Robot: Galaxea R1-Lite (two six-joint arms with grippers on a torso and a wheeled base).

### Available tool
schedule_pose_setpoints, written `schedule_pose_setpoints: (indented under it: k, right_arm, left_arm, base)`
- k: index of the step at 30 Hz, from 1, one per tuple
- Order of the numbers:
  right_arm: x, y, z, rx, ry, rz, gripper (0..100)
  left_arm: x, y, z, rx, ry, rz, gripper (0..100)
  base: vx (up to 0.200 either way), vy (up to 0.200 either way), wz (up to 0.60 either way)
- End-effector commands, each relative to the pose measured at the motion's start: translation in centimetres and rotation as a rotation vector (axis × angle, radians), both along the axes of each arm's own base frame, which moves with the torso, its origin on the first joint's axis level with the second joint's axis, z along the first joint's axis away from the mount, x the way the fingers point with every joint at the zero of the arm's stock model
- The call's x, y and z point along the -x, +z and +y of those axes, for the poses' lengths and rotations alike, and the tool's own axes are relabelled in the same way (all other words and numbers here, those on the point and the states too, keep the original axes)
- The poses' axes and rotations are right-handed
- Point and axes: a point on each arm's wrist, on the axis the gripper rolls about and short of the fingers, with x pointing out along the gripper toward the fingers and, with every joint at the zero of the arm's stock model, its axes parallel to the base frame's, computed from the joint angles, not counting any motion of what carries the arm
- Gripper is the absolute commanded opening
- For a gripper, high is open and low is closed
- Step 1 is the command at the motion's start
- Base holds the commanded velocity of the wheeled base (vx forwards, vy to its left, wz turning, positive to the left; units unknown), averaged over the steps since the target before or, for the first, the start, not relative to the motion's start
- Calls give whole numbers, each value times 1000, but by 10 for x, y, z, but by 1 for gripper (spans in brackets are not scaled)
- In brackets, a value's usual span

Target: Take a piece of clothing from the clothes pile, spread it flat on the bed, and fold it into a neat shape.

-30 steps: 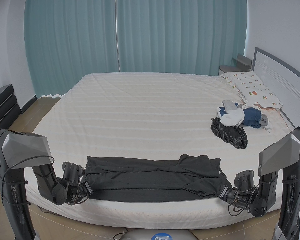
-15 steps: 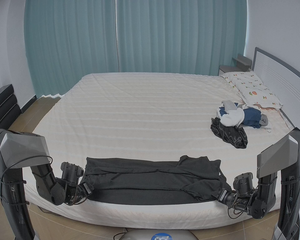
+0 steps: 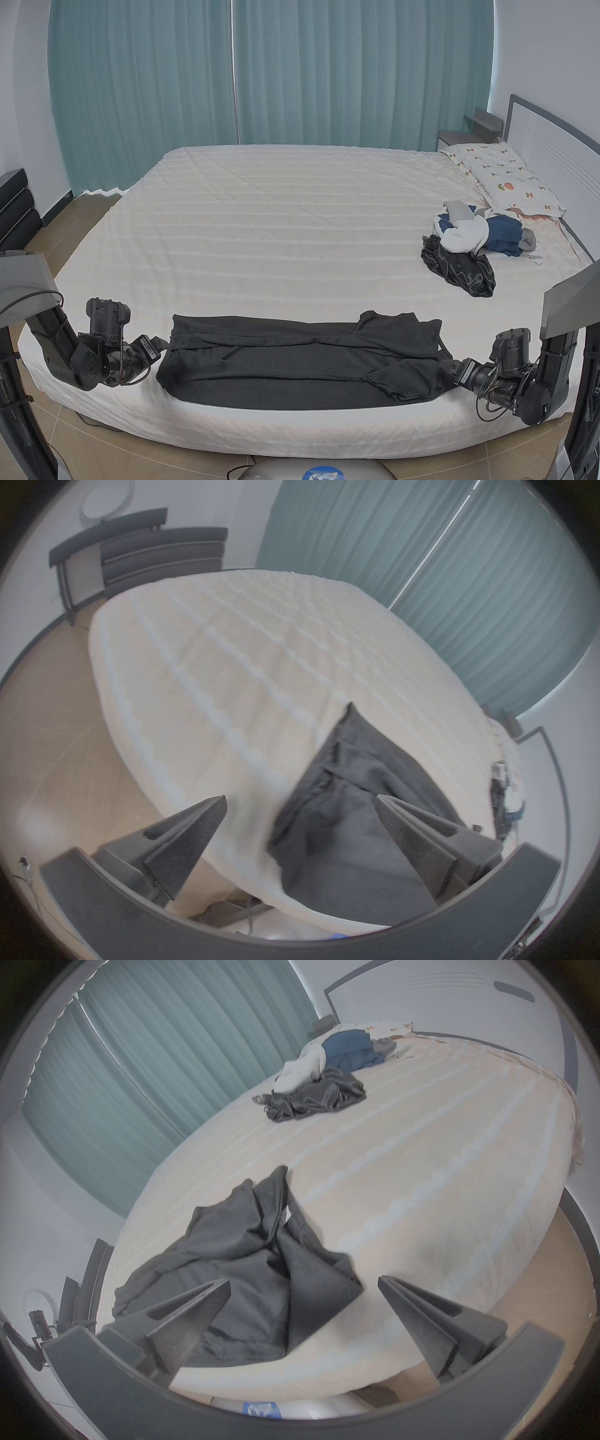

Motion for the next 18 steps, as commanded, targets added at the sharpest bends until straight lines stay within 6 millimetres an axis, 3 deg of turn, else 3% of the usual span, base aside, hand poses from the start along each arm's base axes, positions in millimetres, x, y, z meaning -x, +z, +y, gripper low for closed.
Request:
schedule_pose_setpoints:
  k: [1,7,11,18]
  right_arm:
    - [-5,19,-14,-21,-35,-82,100]
    - [-7,20,-32,-89,-17,-79,100]
    - [-7,20,-44,-138,-2,-81,100]
    - [-8,15,-45,-173,32,-76,100]
  left_arm:
    - [-14,19,4,73,-47,-86,100]
    - [-38,10,-1,128,-165,-103,100]
    - [-44,0,-4,121,-267,-91,100]
    - [-48,-21,-12,108,-344,-58,100]
  base:
    - [0,0,0]
    - [0,0,0]
    - [0,0,0]
    - [0,0,0]
